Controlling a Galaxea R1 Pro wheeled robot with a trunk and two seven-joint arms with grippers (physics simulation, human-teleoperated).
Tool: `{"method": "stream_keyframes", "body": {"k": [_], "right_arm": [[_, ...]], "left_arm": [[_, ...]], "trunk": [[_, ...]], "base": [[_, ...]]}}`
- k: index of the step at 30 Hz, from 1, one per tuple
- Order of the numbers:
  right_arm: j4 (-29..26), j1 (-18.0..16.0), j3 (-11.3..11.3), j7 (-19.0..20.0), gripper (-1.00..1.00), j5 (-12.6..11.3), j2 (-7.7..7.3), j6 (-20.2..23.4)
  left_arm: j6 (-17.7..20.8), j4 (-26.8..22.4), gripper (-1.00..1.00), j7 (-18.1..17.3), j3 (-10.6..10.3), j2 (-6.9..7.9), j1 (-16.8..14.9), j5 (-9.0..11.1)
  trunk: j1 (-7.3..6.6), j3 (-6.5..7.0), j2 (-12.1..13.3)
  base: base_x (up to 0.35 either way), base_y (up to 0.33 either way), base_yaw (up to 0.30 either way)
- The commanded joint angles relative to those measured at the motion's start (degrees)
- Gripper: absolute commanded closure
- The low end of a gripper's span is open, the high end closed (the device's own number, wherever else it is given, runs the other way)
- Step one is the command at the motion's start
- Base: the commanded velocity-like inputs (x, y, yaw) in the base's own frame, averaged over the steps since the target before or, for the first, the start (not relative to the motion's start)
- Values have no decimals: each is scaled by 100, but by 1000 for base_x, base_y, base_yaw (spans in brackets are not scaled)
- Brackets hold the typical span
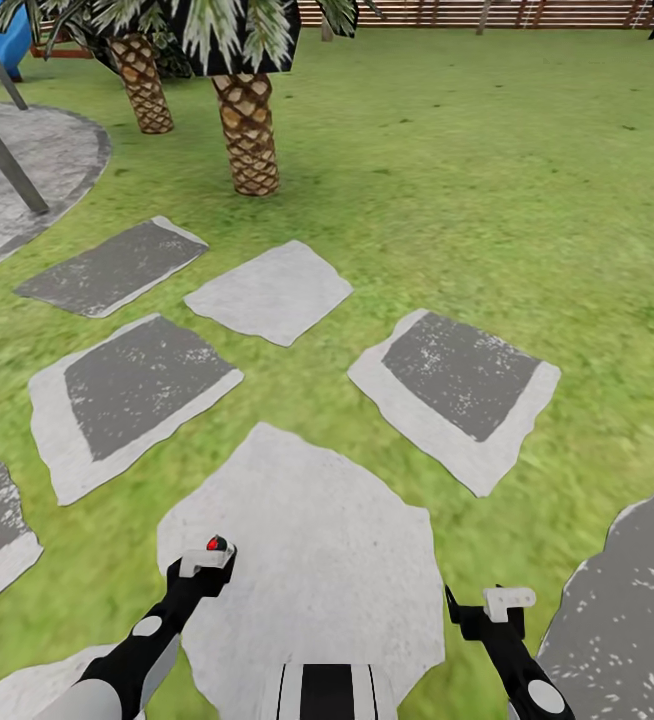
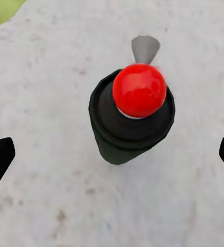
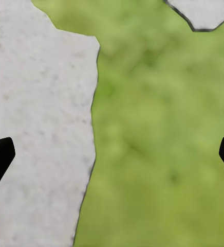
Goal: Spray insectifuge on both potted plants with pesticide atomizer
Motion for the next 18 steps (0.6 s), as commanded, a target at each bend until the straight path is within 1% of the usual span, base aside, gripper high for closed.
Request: {"method": "stream_keyframes", "body": {"k": [1,15,18], "right_arm": [[3,-3,-2,-1,-100,5,-1,-16],[3,-3,2,-1,-100,5,-2,-16],[3,-1,5,-1,-100,5,-1,-16]], "left_arm": [[-16,5,-100,-34,18,-3,-2,-12],[-8,5,-100,-34,-15,-8,-4,-13],[-13,5,-100,-34,-17,-8,-3,-13]], "trunk": [[0,-3,-1],[0,-3,-1],[0,-3,-1]], "base": [[36,0,0],[4,0,-15],[129,0,0]]}}
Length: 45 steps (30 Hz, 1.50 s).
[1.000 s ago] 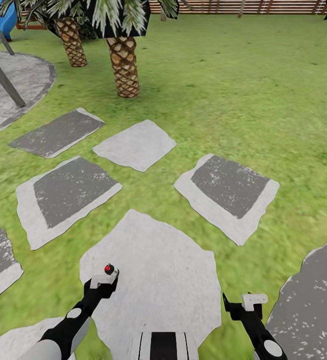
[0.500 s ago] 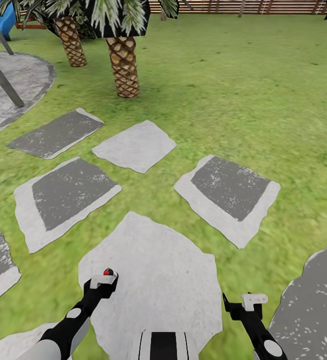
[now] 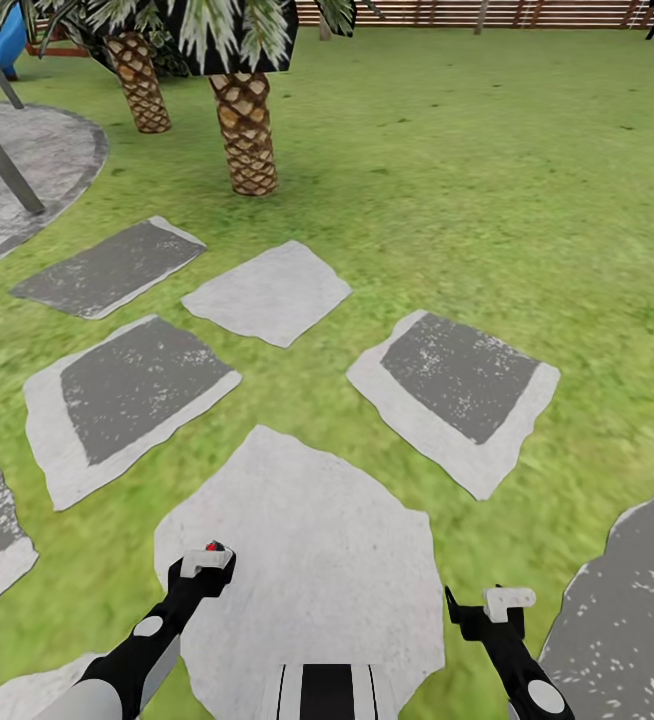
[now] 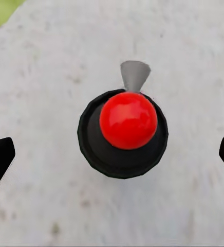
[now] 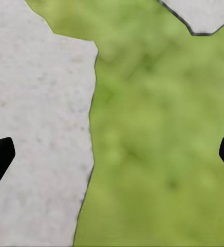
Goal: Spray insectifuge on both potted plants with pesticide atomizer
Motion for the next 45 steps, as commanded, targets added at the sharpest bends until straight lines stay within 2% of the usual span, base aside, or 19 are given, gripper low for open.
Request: {"method": "stream_keyframes", "body": {"k": [1,11,16,45], "right_arm": [[3,-1,-1,-1,-100,5,1,-16],[3,-2,-4,-1,-100,5,1,-16],[5,-2,-3,-1,-100,5,-1,-16],[11,-2,-4,-1,-100,5,-1,-16]], "left_arm": [[-18,5,-100,-30,22,-1,-2,-11],[-21,5,-100,-38,13,-1,-1,-11],[-21,4,-100,-39,13,-1,-2,-11],[-21,5,-100,-39,13,-1,-1,-11]], "trunk": [[0,-3,-1],[0,-3,-1],[13,-114,-8],[13,-114,-8]], "base": [[59,0,0],[7,0,0],[0,0,0],[18,0,0]]}}
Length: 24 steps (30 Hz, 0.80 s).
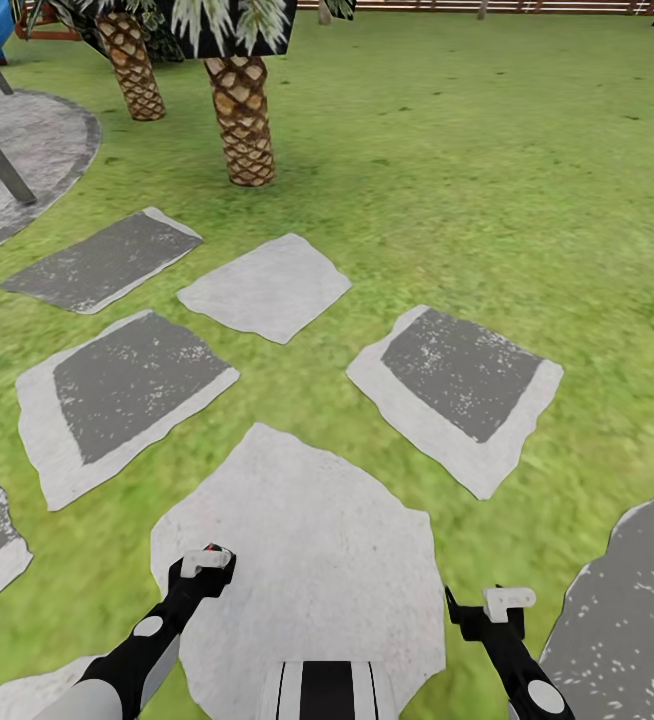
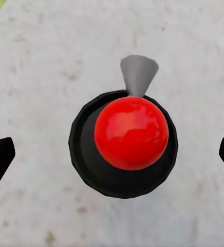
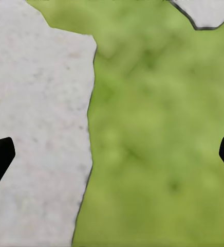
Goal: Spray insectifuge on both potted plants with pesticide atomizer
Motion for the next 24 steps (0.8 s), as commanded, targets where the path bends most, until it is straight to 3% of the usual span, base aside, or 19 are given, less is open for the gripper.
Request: {"method": "stream_keyframes", "body": {"k": [1,24], "right_arm": [[3,-1,-2,-1,-100,5,2,-16],[11,-2,2,-1,-100,13,0,-16]], "left_arm": [[-17,5,-100,-30,21,-1,-2,-11],[-17,5,-100,-30,21,-1,-2,-20]], "trunk": [[-1,-3,-1],[-1,32,-1]], "base": [[0,0,0],[-5,0,0]]}}
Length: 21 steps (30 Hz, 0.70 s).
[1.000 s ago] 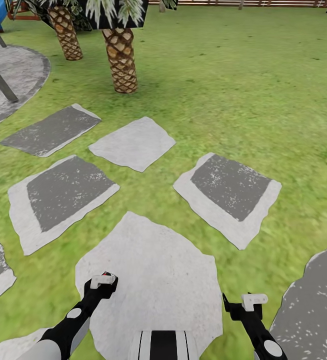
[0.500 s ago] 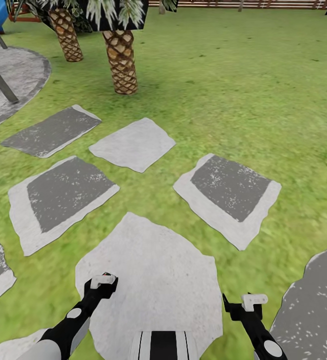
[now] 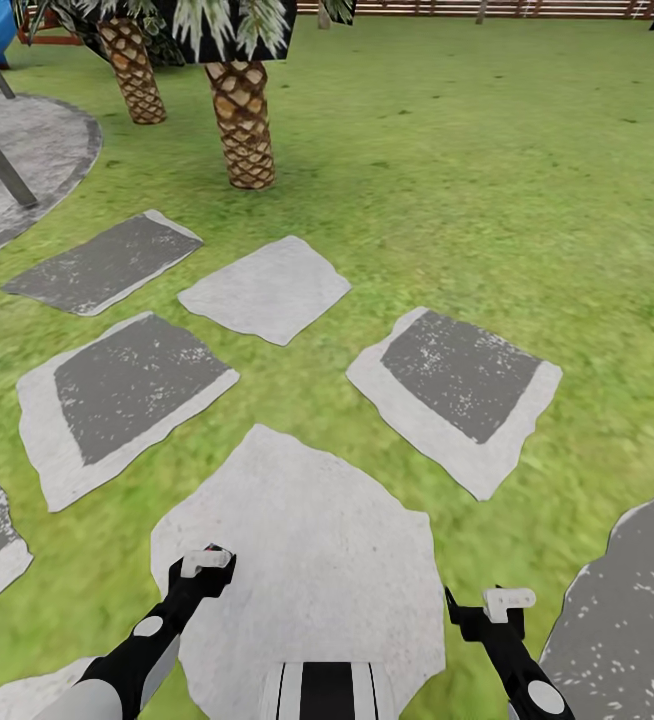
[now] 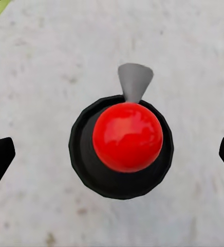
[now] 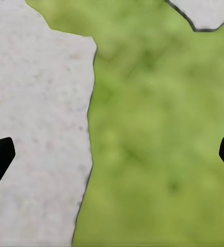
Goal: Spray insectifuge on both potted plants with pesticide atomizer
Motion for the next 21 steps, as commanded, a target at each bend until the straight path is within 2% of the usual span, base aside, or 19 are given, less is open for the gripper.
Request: {"method": "stream_keyframes", "body": {"k": [1,12,13,21], "right_arm": [[3,-1,-2,-1,-100,3,0,-16],[3,0,-2,-1,-100,5,0,-16],[3,0,-2,-1,-100,6,0,-16],[3,-3,-2,-1,-100,7,0,-16]], "left_arm": [[-17,5,-100,-29,21,-1,-2,-12],[-10,5,-100,-29,21,1,-3,-12],[-9,5,100,-29,21,1,-3,-12],[-17,-2,100,-29,25,8,-7,-4]], "trunk": [[-1,1,-1],[-1,21,-1],[-1,21,-1],[-1,21,-1]], "base": [[0,0,0],[0,0,0],[0,0,0],[0,0,0]]}}
